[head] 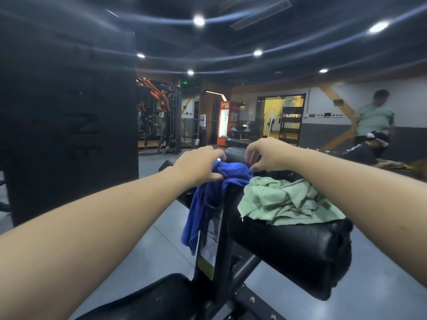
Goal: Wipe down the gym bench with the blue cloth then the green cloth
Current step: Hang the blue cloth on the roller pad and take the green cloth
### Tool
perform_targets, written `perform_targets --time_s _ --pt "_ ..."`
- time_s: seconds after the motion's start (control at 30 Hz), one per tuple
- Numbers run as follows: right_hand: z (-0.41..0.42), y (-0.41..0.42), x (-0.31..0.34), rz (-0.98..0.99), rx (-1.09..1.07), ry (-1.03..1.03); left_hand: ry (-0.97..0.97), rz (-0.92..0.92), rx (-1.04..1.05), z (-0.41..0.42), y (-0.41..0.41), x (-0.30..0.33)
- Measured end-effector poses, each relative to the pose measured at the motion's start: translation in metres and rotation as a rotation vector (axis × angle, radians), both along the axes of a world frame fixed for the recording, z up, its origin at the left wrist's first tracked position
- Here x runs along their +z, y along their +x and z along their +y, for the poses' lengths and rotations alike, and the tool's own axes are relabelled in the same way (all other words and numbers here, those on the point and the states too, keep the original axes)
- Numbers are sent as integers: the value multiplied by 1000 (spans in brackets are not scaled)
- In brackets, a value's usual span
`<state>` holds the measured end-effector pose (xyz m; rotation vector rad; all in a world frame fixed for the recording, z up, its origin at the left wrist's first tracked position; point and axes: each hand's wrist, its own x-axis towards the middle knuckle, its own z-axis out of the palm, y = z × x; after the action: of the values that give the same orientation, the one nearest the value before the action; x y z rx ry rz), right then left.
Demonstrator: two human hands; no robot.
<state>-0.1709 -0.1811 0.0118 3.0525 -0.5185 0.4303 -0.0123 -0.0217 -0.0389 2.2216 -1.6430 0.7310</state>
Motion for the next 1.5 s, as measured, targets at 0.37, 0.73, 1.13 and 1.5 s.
perform_targets --time_s 0.37,0.73,1.13,1.5 --pt "10 -43 8 23 27 -5 65 -26 -6 20 -20 -4" --pt "49 -113 13 42 1 18 21 -16 -200 41 -83 2" --pt "70 -153 -3 166 -74 -121 138 -2 -186 45 -125 -2" --pt "104 -136 -20 -41 40 -167 -5 -96 -96 99 -116 1"
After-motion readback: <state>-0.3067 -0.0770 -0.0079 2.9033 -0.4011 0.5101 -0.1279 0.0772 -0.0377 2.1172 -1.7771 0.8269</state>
